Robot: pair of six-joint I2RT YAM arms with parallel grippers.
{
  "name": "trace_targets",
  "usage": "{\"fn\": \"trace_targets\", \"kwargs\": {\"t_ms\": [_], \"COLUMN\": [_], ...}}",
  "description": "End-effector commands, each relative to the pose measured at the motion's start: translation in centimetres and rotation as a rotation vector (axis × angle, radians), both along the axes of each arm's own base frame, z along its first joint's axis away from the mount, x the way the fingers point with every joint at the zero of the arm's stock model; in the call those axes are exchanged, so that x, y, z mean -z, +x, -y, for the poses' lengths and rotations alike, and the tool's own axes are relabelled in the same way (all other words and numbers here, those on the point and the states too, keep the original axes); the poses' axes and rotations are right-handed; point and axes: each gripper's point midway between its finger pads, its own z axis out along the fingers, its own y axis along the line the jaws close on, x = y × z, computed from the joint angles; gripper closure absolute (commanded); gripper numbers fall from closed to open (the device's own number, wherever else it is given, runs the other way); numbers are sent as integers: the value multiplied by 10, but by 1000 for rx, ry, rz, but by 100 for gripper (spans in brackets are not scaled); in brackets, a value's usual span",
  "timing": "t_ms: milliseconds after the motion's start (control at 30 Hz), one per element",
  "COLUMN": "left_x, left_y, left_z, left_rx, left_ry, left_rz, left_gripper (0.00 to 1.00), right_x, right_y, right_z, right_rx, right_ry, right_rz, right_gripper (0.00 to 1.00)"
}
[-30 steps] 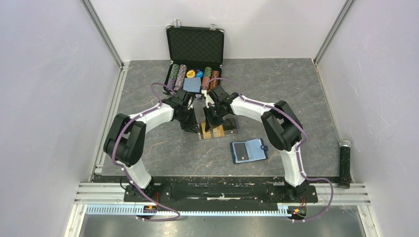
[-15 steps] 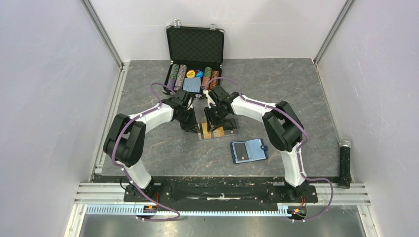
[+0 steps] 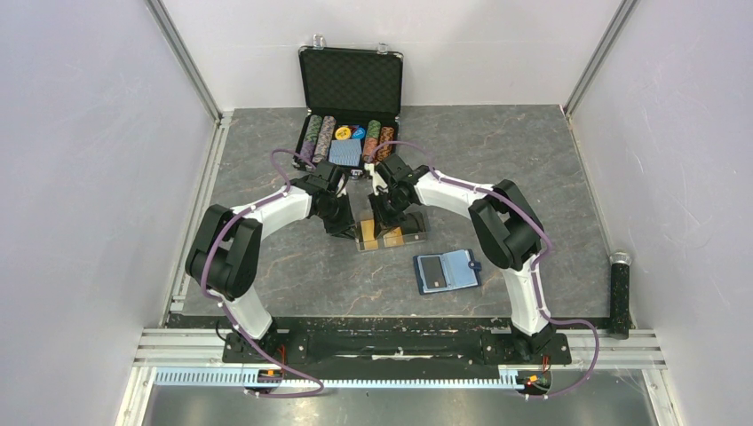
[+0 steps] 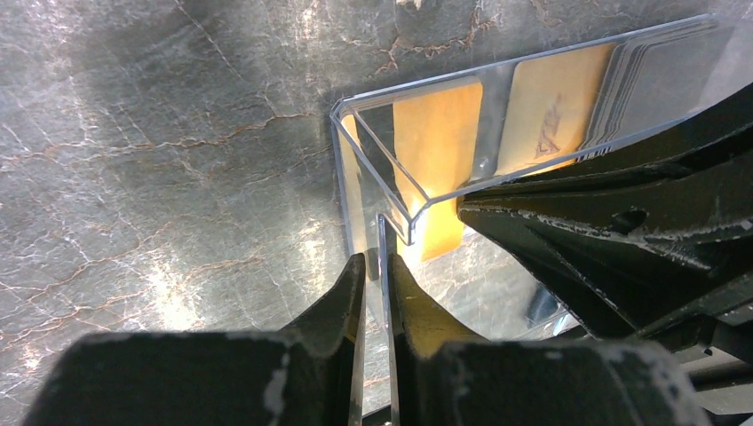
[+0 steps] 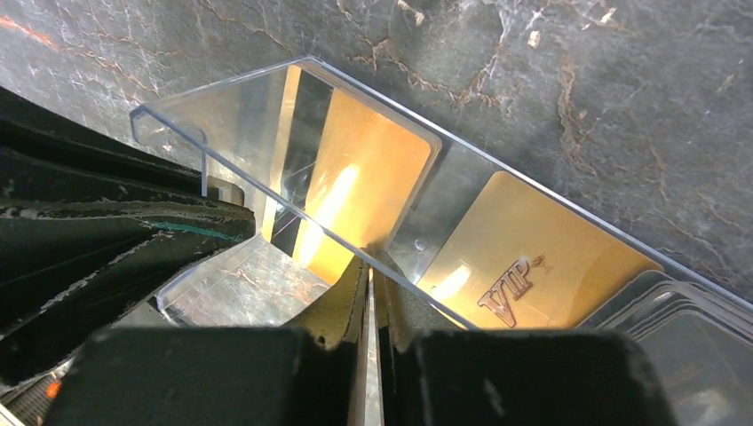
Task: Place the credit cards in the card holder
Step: Pick up the credit card from the storage box.
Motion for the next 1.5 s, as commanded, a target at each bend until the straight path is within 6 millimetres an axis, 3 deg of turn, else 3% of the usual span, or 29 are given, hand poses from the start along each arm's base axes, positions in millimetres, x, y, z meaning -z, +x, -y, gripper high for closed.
{"fn": "trace_targets", "kwargs": {"t_ms": [0, 400, 533, 633, 733, 867, 1067, 1133, 1467], "left_x": [9, 11, 10, 9, 11, 13, 13, 13, 13], "left_y": [-9, -11, -11, -10, -11, -13, -13, -12, -12], "left_z": [-4, -5, -4, -4, -5, -6, -5, -5, -6], "left_rx": [-1, -1, 2, 3, 5, 5, 6, 6, 5], "left_ry": [26, 28, 26, 26, 30, 34, 34, 34, 35], "left_rz": [-24, -30, -28, -26, -30, -35, -36, -35, -37], "left_gripper": [92, 92, 92, 92, 92, 92, 92, 92, 92], "right_x": [-10, -40, -39, -29, -20, -9, 7, 10, 3], "right_y": [0, 2, 8, 13, 15, 12, 6, 5, -8], "right_z": [-20, -34, -25, -9, 2, 5, 4, 2, -24], "right_rx": [-32, -27, -1, 25, 36, 23, 0, -10, -49], "right_ry": [85, 182, 124, 34, -29, -51, -62, -53, 100], "right_rz": [-11, 6, 38, 70, 90, 74, 34, 19, -65], "right_gripper": [96, 100, 100, 91, 72, 65, 67, 74, 79]}}
